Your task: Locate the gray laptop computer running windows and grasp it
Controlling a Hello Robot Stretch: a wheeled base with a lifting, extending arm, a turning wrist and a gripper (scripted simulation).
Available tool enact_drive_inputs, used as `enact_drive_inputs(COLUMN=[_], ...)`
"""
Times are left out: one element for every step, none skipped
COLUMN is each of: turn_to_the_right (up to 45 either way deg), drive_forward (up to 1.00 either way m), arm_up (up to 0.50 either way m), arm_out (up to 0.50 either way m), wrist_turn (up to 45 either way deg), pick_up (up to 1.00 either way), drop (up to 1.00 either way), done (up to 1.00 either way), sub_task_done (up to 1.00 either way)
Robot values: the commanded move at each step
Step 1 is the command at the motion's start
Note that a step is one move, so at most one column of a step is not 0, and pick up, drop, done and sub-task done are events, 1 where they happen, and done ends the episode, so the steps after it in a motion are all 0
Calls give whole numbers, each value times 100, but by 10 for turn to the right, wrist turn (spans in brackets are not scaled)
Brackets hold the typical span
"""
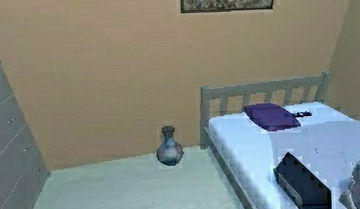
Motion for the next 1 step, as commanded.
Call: enact_drive_inputs(turn_to_the_right=[90], drive_forward=[0], arm_up=[0], arm_out=[0], wrist_turn=[0], pick_up=[0], drop=[0], done=[0], sub_task_done=[0])
